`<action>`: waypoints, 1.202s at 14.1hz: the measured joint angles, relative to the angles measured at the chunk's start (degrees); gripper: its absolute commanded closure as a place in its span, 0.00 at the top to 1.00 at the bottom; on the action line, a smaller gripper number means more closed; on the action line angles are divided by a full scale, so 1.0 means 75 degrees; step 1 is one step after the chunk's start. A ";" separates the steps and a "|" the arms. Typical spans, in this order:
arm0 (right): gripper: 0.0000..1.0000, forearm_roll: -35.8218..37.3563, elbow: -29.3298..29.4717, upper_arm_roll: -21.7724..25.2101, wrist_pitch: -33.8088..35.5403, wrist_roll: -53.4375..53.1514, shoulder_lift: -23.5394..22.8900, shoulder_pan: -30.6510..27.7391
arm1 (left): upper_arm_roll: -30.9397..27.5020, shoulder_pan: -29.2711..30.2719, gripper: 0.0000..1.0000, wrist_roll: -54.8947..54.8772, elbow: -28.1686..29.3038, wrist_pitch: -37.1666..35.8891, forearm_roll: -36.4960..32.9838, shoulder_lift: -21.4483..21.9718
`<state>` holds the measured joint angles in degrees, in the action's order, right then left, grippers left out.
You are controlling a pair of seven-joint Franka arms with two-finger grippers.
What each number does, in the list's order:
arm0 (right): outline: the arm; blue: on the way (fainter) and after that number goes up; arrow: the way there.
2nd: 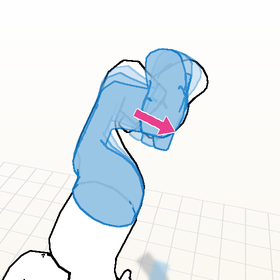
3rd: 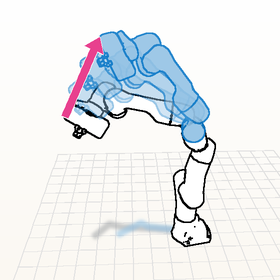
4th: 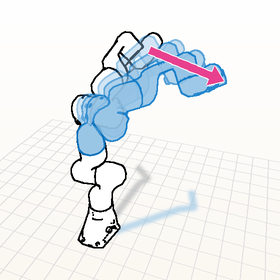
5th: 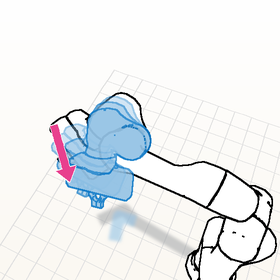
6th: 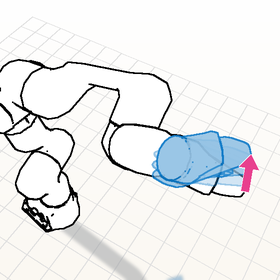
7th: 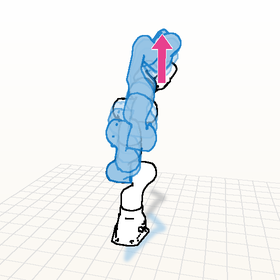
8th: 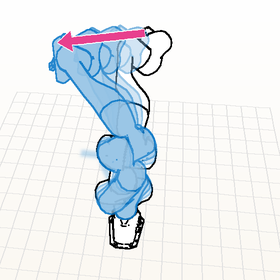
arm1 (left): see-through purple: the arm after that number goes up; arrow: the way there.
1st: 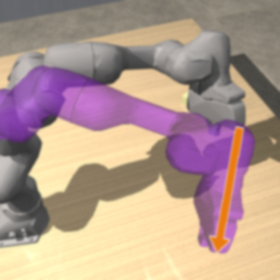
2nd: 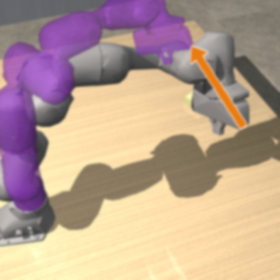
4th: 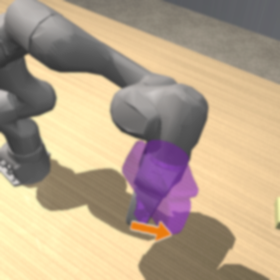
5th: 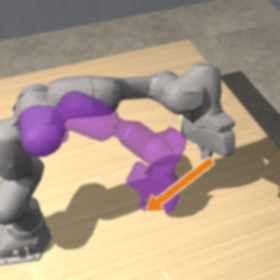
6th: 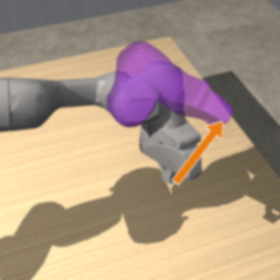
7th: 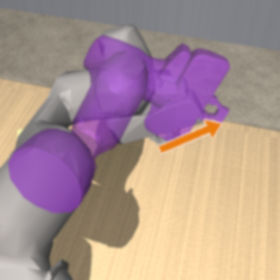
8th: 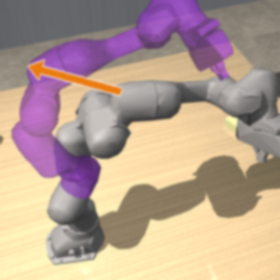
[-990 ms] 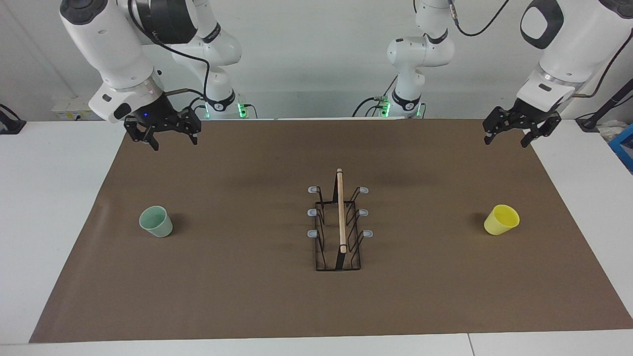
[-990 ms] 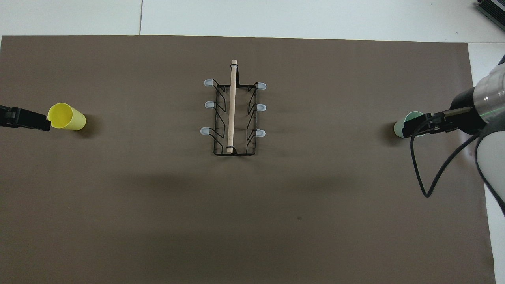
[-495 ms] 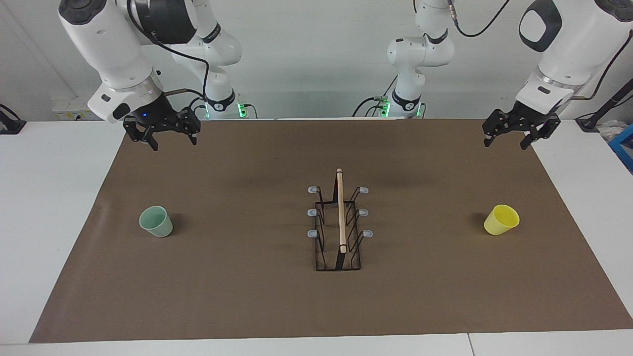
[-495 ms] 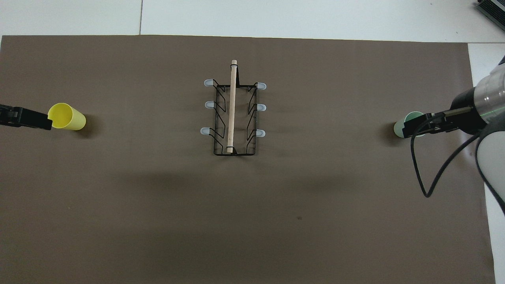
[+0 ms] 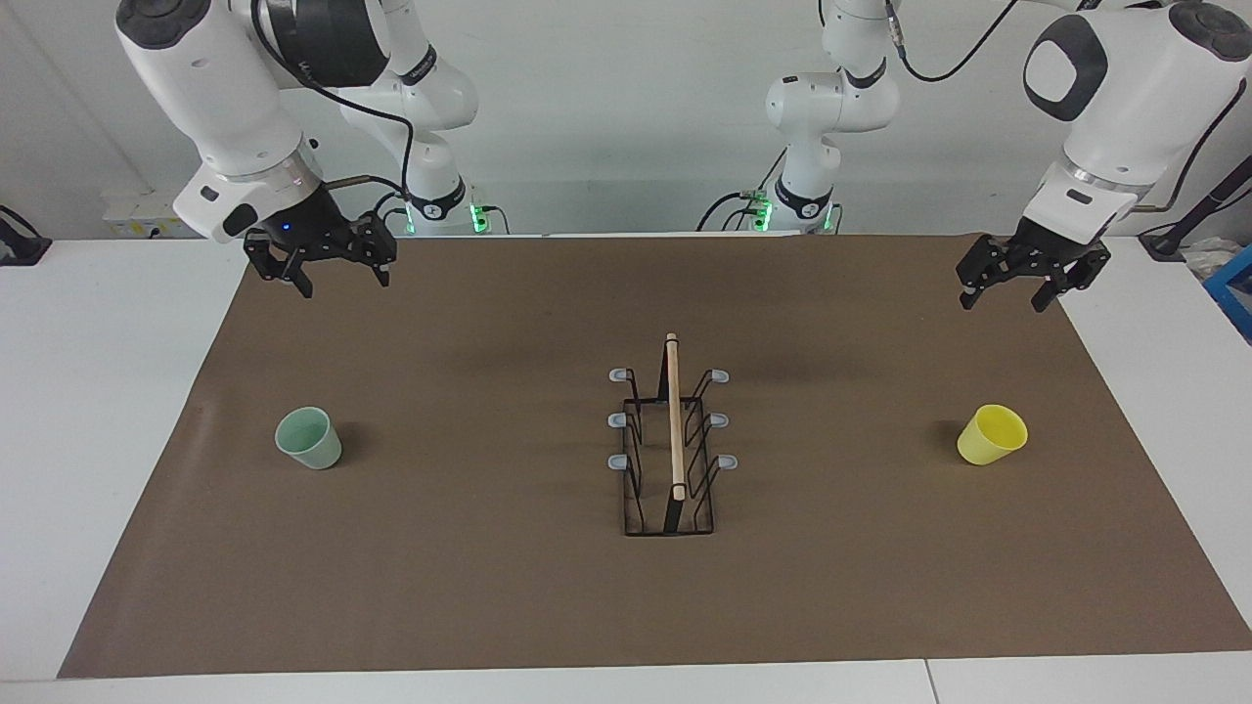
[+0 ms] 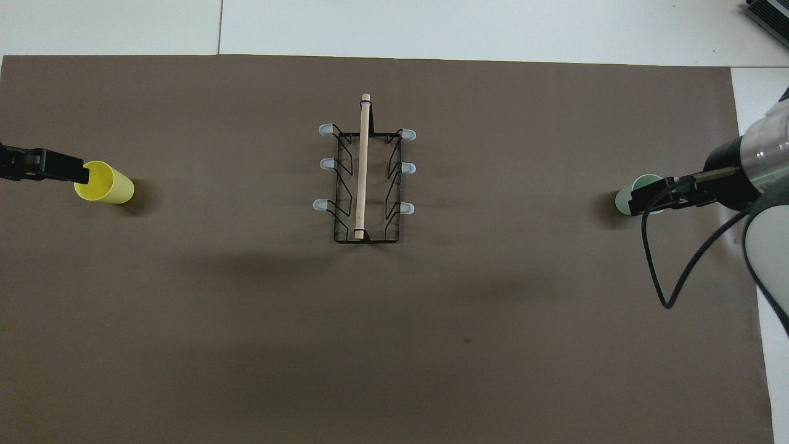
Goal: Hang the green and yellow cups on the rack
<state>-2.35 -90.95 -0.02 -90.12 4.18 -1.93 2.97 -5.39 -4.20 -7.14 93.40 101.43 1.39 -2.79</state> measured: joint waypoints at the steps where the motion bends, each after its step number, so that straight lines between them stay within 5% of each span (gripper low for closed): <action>1: 1.00 0.0000 0.0000 0.0000 0.0000 0.0000 -0.0005 0.0000 | -0.0003 0.0000 1.00 0.0069 0.0001 0.0095 0.0000 -0.0062; 6: 1.00 0.0684 0.0012 -0.0010 -0.0071 0.0760 -0.0069 0.0026 | -0.0064 0.0006 1.00 0.0187 -0.0223 0.0227 0.0143 -0.0816; 12: 1.00 0.2464 -0.0057 -0.0016 -0.0094 0.3262 -0.0095 0.0072 | -0.0723 0.0023 1.00 0.0847 -0.1753 0.0042 0.0670 -0.2481; 17: 1.00 0.4001 -0.1045 -0.0021 -0.0614 0.4922 0.0053 0.0093 | -0.1386 0.0125 1.00 0.2823 -0.2509 0.0000 0.1641 -0.3574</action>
<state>27.66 -98.78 -0.18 -94.73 41.09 -1.54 3.67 -15.79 -3.26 14.03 74.58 101.44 13.70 -29.59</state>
